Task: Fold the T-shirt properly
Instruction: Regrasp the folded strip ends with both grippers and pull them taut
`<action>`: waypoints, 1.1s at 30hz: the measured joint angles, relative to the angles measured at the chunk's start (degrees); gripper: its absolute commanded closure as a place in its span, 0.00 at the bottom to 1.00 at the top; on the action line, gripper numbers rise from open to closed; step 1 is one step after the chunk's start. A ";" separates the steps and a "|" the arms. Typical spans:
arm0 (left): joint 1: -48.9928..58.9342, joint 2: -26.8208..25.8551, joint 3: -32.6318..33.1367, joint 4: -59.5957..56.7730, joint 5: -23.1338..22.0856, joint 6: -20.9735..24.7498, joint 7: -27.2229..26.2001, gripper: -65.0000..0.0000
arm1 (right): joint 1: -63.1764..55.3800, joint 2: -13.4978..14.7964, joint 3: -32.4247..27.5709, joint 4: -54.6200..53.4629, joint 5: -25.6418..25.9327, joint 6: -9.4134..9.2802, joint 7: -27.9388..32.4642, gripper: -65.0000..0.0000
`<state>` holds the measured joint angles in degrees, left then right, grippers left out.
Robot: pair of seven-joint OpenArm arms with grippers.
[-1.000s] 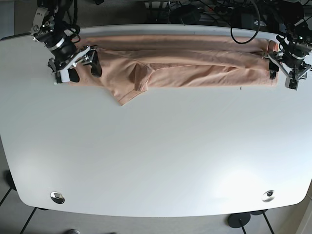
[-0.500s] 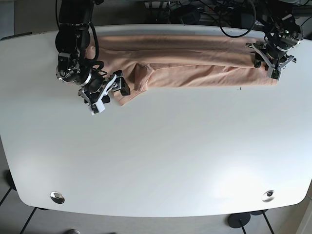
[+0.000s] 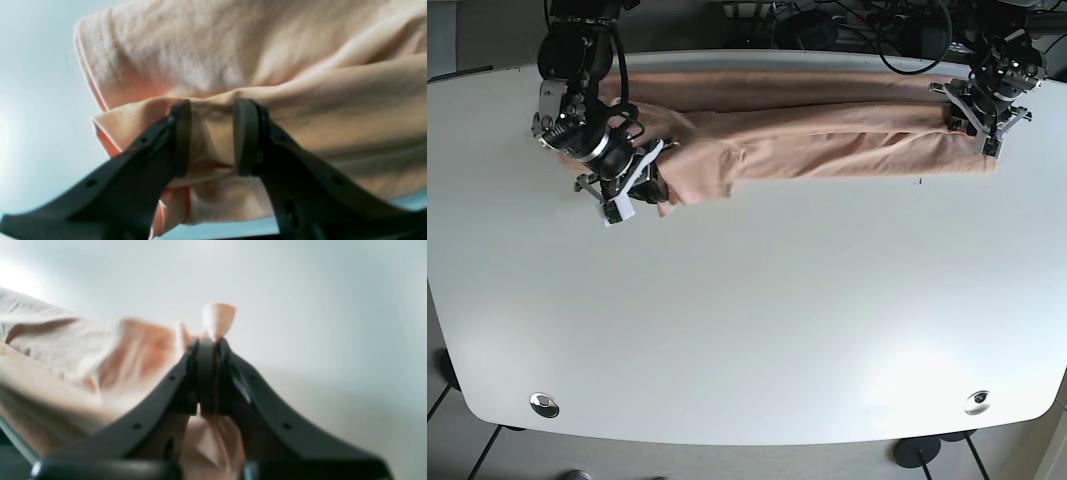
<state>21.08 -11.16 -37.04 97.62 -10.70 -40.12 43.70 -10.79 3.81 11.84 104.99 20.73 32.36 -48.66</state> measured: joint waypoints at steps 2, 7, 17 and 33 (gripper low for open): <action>-0.02 -0.02 0.04 0.00 0.00 0.00 0.00 0.72 | -3.72 -0.35 2.45 4.83 0.17 0.26 -1.84 0.97; -0.02 -0.13 0.09 0.00 -0.02 0.00 0.00 0.72 | -8.13 -1.40 10.67 6.40 0.17 0.66 -2.62 0.97; -0.02 -0.33 0.15 -0.02 0.00 0.00 0.00 0.72 | -12.66 -1.40 21.22 8.74 2.78 0.61 -2.51 0.42; -0.15 -1.53 2.16 -2.49 1.27 0.07 -3.23 0.72 | -13.70 2.73 9.46 -7.85 10.51 1.33 2.49 0.86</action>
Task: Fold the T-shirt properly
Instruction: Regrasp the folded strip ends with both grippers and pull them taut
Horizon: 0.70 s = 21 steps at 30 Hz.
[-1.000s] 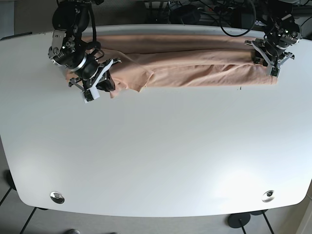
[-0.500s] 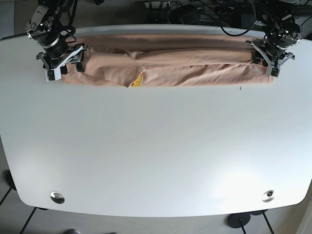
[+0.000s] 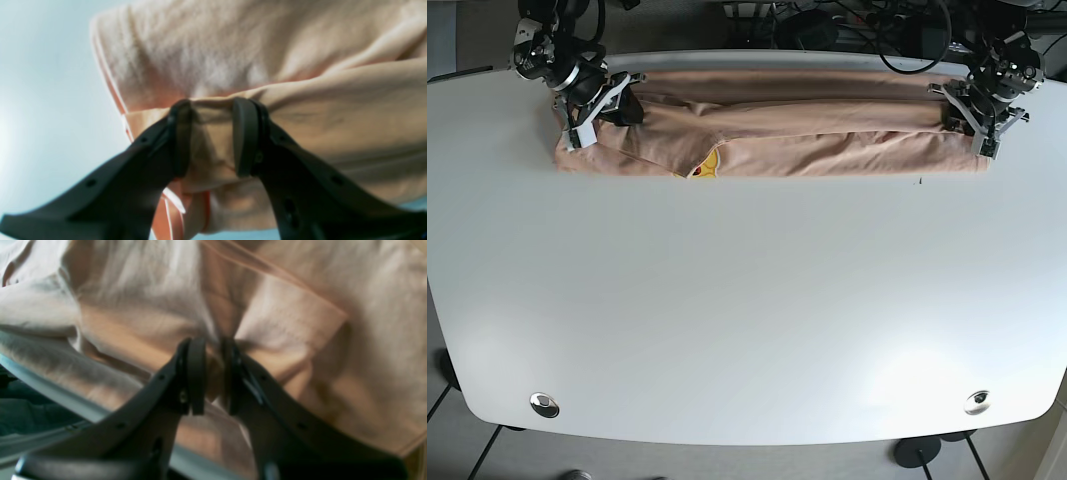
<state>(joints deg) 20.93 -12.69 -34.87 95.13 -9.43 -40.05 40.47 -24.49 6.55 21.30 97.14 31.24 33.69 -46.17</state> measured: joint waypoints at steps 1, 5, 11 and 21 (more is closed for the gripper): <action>-0.24 -0.42 0.04 -1.62 0.72 -0.07 -2.10 0.72 | 1.07 0.00 -0.35 -2.27 -0.02 0.50 3.08 0.86; -5.86 -0.98 -0.37 -9.62 -0.90 -0.35 -6.16 0.71 | 6.03 0.02 -0.39 -7.61 -2.16 1.86 6.64 0.86; -17.46 -3.26 0.15 -23.71 -1.68 -1.01 -7.04 0.71 | 14.29 -0.02 -0.39 -10.67 -9.18 1.84 5.90 0.86; -20.11 -3.32 -4.70 -13.35 -8.04 -0.28 7.65 0.36 | 17.66 -0.33 -0.72 -11.72 -11.61 0.57 5.05 0.86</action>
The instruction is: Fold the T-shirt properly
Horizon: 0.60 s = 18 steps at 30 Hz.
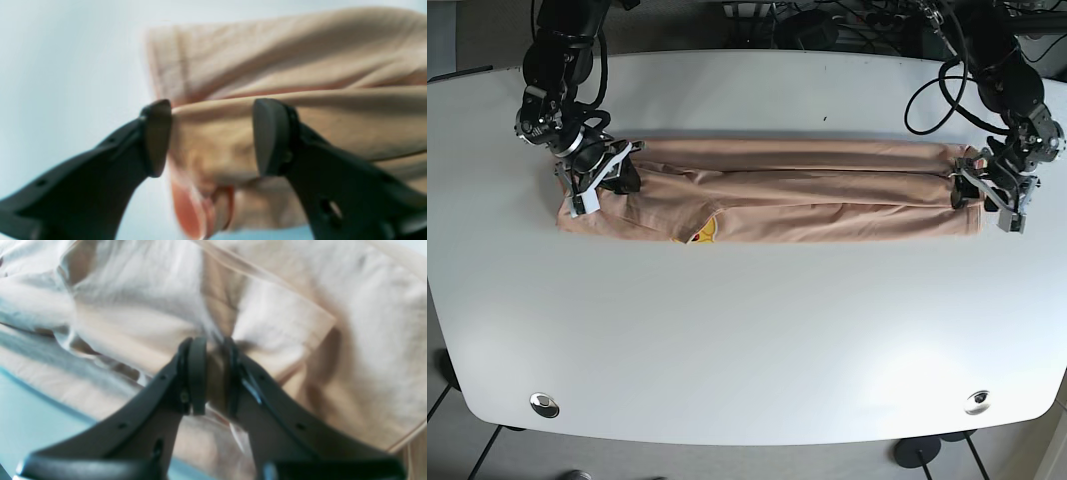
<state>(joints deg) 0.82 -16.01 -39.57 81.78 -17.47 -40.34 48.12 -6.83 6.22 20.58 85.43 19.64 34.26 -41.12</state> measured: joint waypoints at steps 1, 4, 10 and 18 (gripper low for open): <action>-0.02 -0.35 -1.92 1.84 -1.44 0.02 1.92 0.34 | -0.02 0.02 0.00 0.00 0.02 -0.02 0.02 0.86; -0.15 -0.76 -5.84 3.45 -5.70 0.42 5.53 0.30 | -0.33 0.02 0.00 0.02 0.02 -0.15 0.39 0.87; 2.67 -1.20 -6.19 -2.93 -9.60 0.42 6.29 0.29 | -0.35 -0.02 0.35 0.02 0.04 -0.15 0.42 0.87; 2.08 -1.64 -0.96 -8.79 -10.93 0.42 3.15 0.30 | -0.63 0.15 0.48 0.00 2.67 -0.61 -0.04 0.87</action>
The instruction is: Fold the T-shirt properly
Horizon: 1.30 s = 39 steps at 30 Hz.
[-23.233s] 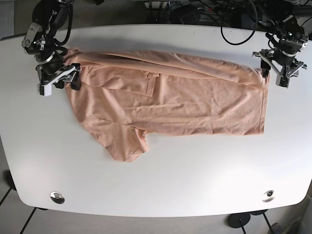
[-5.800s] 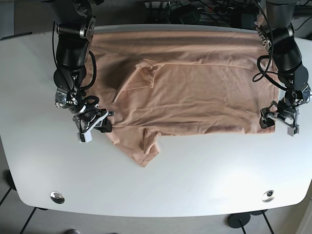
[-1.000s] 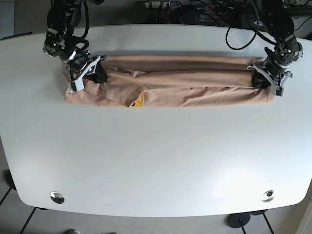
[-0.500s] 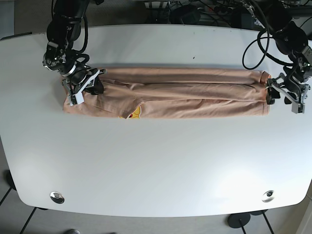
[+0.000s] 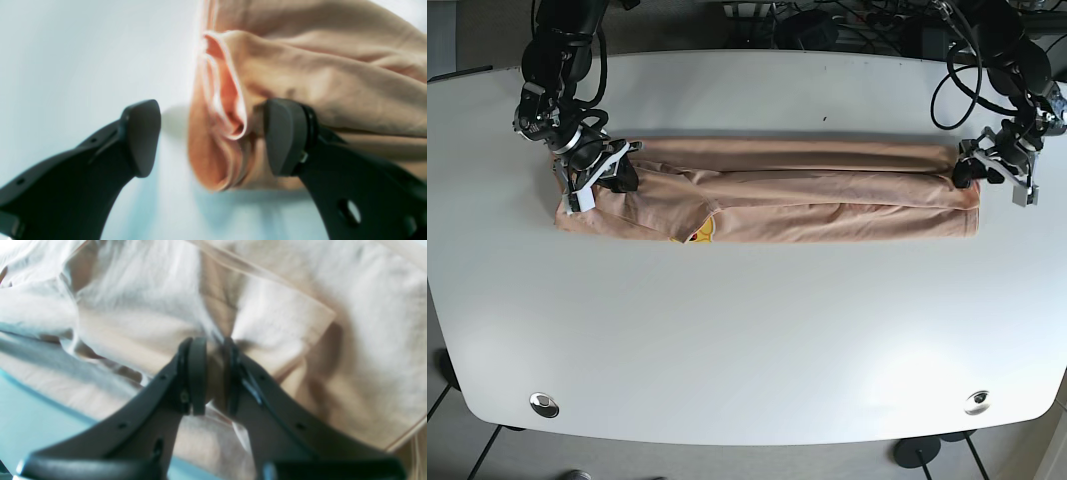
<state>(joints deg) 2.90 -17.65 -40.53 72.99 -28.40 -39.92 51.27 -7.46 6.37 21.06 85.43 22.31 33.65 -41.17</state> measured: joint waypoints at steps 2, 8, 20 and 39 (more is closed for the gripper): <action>-0.48 0.22 2.12 -0.13 -0.44 -0.02 -0.26 0.31 | -0.20 0.00 0.00 0.00 0.04 0.00 0.04 0.87; -0.22 0.48 3.93 -0.20 -0.39 -0.02 0.09 0.95 | -0.50 0.02 0.11 0.02 0.44 -0.02 0.13 0.87; 6.01 6.14 24.55 29.86 1.36 0.17 1.86 0.94 | -0.48 0.00 0.11 0.02 0.44 -0.17 0.11 0.87; -3.78 13.75 44.24 18.62 1.81 8.09 1.97 0.49 | -0.48 0.00 -0.07 0.02 0.42 -0.17 0.09 0.87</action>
<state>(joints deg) -0.89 -3.90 3.70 91.61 -26.59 -31.83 53.23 -7.94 6.37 20.99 85.45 22.72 33.47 -41.08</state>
